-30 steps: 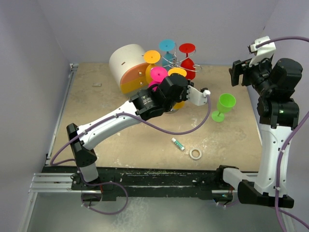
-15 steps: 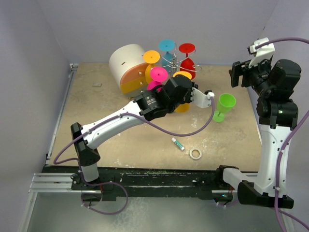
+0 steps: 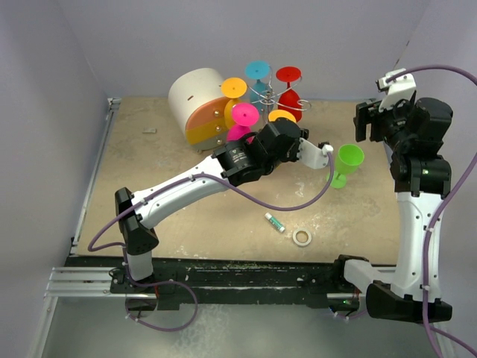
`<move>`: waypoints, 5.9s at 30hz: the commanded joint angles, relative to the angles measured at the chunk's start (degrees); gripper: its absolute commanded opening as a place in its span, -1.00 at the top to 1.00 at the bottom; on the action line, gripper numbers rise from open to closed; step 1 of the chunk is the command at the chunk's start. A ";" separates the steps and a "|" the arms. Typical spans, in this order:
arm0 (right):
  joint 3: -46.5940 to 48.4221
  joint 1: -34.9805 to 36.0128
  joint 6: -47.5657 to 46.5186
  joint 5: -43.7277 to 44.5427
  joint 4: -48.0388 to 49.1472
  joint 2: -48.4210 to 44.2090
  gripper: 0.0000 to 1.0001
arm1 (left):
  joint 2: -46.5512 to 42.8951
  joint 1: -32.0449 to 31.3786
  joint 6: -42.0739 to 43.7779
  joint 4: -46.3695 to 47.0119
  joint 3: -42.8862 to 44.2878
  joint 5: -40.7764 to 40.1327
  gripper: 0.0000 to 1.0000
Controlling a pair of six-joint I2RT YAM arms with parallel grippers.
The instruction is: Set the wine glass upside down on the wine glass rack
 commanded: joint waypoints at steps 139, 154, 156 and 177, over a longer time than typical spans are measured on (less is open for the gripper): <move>13.33 4.16 12.77 -39.62 7.51 6.72 -0.32 | -11.99 36.08 -81.50 3.77 5.97 52.76 1.00; 6.43 4.06 5.30 -0.96 6.67 3.60 -0.43 | -12.74 33.41 -57.90 -0.44 18.27 32.26 1.00; 3.36 4.06 3.81 4.56 9.76 4.19 -0.44 | -12.89 29.47 -51.43 0.09 18.25 26.88 1.00; -12.84 -10.49 7.50 -7.28 18.08 9.29 -0.46 | 5.96 4.01 -12.73 4.85 28.74 8.35 1.00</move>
